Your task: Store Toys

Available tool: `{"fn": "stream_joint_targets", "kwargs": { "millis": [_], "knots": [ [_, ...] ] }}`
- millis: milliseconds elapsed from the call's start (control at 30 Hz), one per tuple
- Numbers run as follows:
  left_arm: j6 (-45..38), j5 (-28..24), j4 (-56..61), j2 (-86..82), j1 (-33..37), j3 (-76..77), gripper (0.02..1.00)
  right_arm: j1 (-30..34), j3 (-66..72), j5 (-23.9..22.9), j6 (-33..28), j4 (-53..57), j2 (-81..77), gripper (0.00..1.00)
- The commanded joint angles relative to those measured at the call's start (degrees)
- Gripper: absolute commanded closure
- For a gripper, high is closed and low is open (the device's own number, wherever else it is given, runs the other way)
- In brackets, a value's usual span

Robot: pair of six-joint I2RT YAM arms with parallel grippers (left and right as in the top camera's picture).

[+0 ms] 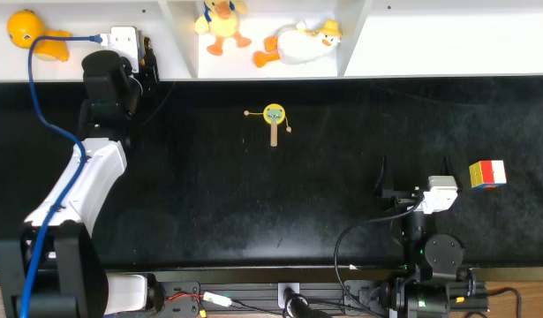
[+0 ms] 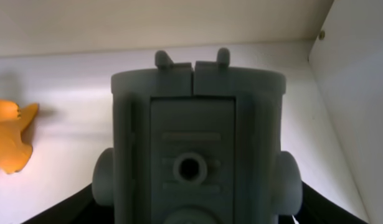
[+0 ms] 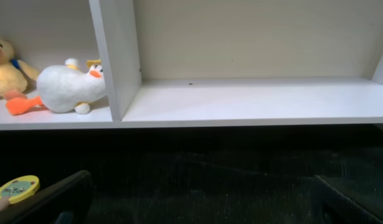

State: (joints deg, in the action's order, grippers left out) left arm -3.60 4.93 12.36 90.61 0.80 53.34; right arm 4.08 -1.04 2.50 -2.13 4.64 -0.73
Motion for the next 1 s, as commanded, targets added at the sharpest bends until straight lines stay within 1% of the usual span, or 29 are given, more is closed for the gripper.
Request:
{"fn": "stream_joint_targets", "kwargs": {
  "millis": [33, 300, 467, 1000],
  "knots": [
    [-1.09, -0.61, 1.84, 1.53, 0.7, 1.16, 0.952, -0.31, 0.76, -0.63, 0.44, -0.2, 0.52, 0.005],
    [-0.87, -2.67, 5.16, 2.97, 2.56, 1.18, 0.952, -0.31, 0.76, -0.63, 0.44, -0.2, 0.52, 0.007],
    [-0.46, -7.02, 7.82, 2.97, 3.5, 1.2, 0.952, -0.31, 0.76, -0.63, 0.44, -0.2, 0.52, 0.005],
    [-0.94, -6.75, 2.16, 7.23, 3.54, 7.26, 0.954, -0.31, 0.76, -0.63, 0.44, -0.2, 0.52, 0.005]
  ]
}}
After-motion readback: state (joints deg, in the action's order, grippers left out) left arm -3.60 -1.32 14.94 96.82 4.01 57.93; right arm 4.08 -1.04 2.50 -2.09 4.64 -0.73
